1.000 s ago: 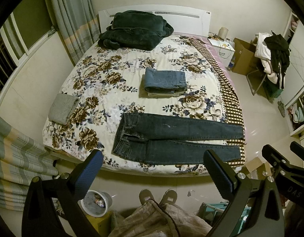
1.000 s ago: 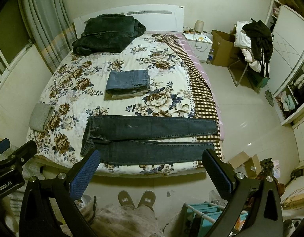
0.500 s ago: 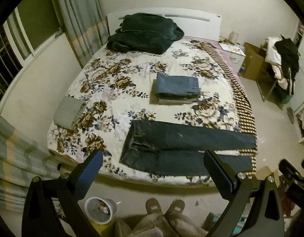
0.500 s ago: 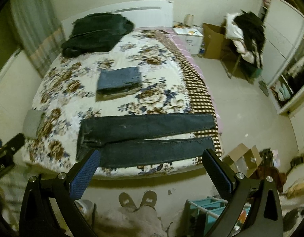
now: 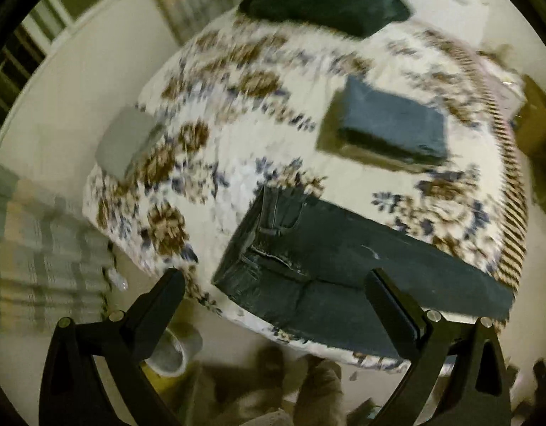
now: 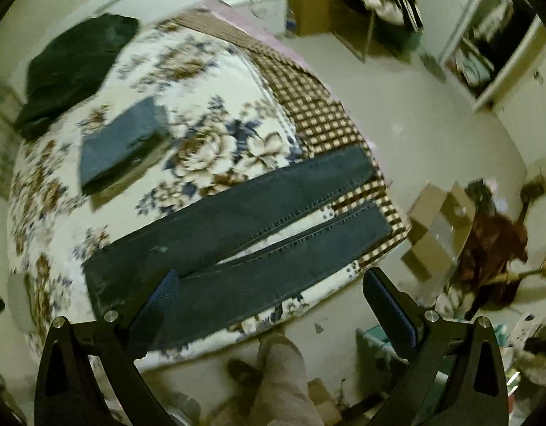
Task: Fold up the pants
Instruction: 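Lower both tools onto the dark jeans, left at waistband, right at leg hems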
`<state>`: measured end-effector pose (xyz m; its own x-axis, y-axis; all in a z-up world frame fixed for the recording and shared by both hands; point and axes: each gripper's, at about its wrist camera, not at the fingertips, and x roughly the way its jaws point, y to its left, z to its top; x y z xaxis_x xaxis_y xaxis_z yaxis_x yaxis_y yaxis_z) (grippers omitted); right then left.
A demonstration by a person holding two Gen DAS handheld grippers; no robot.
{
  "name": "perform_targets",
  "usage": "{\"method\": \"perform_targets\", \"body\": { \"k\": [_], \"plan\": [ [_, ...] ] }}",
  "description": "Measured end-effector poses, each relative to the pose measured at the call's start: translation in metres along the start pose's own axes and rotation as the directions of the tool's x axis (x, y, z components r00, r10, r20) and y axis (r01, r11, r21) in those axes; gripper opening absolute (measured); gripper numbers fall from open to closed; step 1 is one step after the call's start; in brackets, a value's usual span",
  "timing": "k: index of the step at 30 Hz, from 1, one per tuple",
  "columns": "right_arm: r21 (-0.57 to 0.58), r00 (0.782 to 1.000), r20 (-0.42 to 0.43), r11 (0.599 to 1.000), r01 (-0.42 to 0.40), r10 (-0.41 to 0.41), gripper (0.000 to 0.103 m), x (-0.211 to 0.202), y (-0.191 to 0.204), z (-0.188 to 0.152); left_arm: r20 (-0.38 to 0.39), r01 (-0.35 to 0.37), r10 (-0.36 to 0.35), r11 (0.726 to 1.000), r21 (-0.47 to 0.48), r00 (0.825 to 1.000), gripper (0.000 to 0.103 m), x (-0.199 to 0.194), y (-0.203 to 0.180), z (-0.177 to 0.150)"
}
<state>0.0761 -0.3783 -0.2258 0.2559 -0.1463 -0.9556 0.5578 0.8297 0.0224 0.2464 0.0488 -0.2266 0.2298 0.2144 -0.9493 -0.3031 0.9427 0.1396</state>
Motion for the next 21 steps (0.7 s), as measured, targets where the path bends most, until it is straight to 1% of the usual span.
{"method": "perform_targets", "body": {
  "k": [4, 5, 7, 11, 13, 14, 17, 21],
  "plan": [
    [0.077, 0.997, -0.069, 0.997, 0.027, -0.021, 0.103, 0.110, -0.013, 0.049, -0.111, -0.049, 0.037, 0.993, -0.106, 0.993, 0.103, 0.086, -0.016, 0.028],
    [0.093, 0.996, -0.085, 0.995, 0.034, -0.026, 0.103, 0.136, -0.014, 0.058, -0.133, -0.052, 0.035, 0.991, -0.124, 0.991, 0.103, 0.101, -0.016, 0.032],
    [0.130, 0.992, -0.118, 0.990, 0.052, -0.037, 0.103, 0.192, -0.022, 0.080, -0.197, -0.067, 0.031, 0.982, -0.179, 0.980, 0.103, 0.147, -0.022, 0.043],
    [0.199, 0.983, -0.173, 0.976, 0.092, -0.058, 0.103, 0.280, -0.039, 0.107, -0.299, -0.106, 0.016, 0.951, -0.289, 0.954, 0.103, 0.235, -0.027, 0.058],
    [0.223, 0.977, -0.207, 0.969, 0.106, -0.059, 0.103, 0.317, -0.049, 0.119, -0.339, -0.125, 0.003, 0.933, -0.339, 0.941, 0.103, 0.273, -0.026, 0.064],
    [0.234, 0.972, -0.225, 0.965, 0.116, -0.062, 0.103, 0.338, -0.055, 0.128, -0.351, -0.130, -0.004, 0.926, -0.356, 0.936, 0.103, 0.286, -0.027, 0.067],
    [0.249, 0.962, -0.258, 0.957, 0.150, -0.084, 0.103, 0.380, -0.070, 0.142, -0.390, -0.149, -0.033, 0.892, -0.427, 0.920, 0.103, 0.337, -0.027, 0.077],
    [0.313, 0.950, -0.302, 0.933, 0.175, -0.076, 0.103, 0.425, -0.091, 0.155, -0.414, -0.178, -0.040, 0.862, -0.475, 0.909, 0.103, 0.379, -0.026, 0.085]
  ]
}}
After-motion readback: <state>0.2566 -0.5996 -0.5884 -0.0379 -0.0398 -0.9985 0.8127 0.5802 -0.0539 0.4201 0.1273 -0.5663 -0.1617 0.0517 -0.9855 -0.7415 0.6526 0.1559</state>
